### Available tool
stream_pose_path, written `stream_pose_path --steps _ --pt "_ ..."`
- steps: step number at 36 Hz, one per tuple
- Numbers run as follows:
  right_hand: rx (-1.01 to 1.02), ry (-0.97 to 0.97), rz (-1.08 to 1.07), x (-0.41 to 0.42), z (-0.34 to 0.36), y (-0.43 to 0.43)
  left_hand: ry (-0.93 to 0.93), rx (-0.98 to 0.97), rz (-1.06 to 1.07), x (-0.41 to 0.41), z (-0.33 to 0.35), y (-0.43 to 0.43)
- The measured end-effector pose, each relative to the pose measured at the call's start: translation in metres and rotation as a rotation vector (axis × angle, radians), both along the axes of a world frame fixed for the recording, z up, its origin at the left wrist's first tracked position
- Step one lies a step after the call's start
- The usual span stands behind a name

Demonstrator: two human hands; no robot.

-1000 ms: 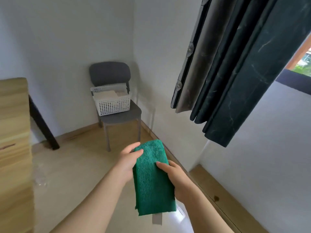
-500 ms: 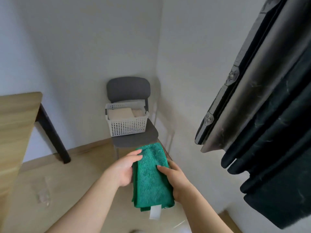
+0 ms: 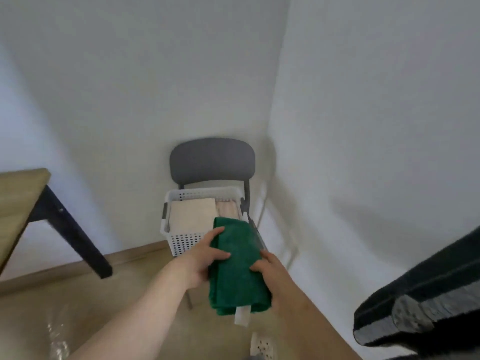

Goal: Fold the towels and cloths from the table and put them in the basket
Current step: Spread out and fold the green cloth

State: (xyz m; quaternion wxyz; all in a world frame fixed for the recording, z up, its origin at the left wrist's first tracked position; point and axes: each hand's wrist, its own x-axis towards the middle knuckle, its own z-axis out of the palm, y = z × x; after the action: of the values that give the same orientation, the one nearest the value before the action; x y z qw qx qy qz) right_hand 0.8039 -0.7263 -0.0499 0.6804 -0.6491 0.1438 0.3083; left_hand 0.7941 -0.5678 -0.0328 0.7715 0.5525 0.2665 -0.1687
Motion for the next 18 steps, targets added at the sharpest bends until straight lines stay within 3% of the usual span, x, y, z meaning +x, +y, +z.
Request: stream_pose_path --steps 7,18 --pt "-0.073 -0.049 0.166 0.121 -0.019 0.027 0.026 0.100 0.084 0.096 -0.027 0.023" --pt "-0.108 0.138 0.223 0.230 -0.059 0.076 0.122 0.180 0.161 0.198 -0.075 0.072"
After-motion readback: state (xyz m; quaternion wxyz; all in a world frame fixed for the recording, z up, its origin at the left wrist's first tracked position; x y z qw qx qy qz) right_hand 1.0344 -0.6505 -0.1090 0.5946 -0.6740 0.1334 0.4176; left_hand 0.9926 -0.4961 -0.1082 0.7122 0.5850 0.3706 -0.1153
